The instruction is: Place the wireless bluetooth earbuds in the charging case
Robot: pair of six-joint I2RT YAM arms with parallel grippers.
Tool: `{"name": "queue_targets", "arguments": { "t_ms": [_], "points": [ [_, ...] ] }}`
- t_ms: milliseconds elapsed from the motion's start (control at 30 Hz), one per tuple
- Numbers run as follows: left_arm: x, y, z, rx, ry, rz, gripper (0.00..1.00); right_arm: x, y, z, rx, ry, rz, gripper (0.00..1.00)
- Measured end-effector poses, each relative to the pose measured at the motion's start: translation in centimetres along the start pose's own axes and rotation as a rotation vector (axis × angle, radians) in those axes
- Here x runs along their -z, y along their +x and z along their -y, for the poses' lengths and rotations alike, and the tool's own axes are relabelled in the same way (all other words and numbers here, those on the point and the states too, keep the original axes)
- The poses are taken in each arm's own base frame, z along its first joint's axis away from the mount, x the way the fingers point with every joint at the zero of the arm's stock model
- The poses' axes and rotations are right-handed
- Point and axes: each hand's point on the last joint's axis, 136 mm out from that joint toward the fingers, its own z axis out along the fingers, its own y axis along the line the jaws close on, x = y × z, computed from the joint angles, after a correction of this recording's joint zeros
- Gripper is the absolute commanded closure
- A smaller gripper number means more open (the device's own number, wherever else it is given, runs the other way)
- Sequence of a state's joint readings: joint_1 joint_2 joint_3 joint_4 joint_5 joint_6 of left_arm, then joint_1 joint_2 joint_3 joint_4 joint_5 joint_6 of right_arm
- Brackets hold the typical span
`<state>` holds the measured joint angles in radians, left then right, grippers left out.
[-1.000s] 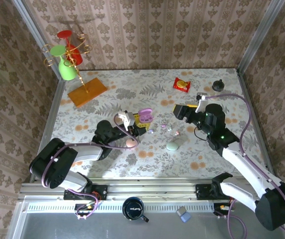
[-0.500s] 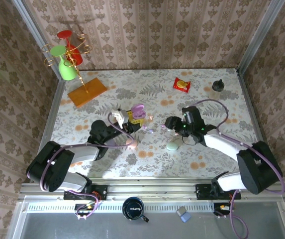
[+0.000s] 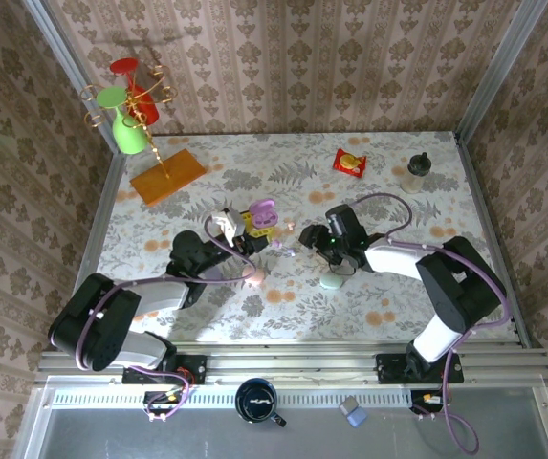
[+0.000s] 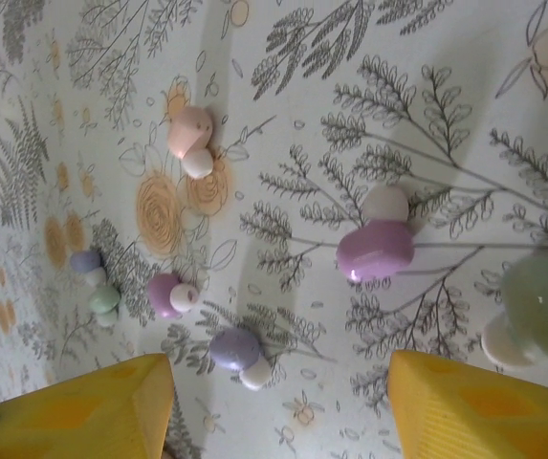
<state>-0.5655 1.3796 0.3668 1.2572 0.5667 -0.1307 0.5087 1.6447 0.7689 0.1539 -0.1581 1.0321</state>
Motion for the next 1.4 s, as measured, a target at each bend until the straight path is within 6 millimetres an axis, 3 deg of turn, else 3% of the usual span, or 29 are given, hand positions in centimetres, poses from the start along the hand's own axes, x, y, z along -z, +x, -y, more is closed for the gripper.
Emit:
{"name": "queue_targets", "arguments": {
  "t_ms": [233, 500, 733, 1067, 1300, 1400],
  "points": [
    [0.2, -0.1, 0.1, -0.006, 0.009, -0.008, 0.74, -0.7, -1.6, -1.2, 0.012, 0.014, 0.034, 0.38],
    [0.2, 0.3, 0.1, -0.001, 0.007, -0.023, 0.74, -2.0, -1.8, -0.5, 0.015, 0.059, 0.025, 0.38],
    [0.3, 0.3, -0.1, 0.0, 0.0, -0.026, 0.74, -1.8, -3.4, -1.3, 0.05, 0.055, 0.047, 0.38],
    [0.6, 0.4, -0.1, 0.0, 0.0, -0.028, 0.74, -1.5, -4.4, 0.1, 0.136, 0.099, 0.039, 0.38],
    [0.6, 0.5, -0.1, 0.001, 0.001, -0.029, 0.74, -2.0, -6.8, -2.0, 0.207, 0.067, 0.018, 0.4],
    [0.6, 0.5, -0.1, 0.001, 0.0, -0.029, 0.74, -2.8, -6.8, -1.9, 0.229, 0.073, -0.017, 0.4]
  ]
}}
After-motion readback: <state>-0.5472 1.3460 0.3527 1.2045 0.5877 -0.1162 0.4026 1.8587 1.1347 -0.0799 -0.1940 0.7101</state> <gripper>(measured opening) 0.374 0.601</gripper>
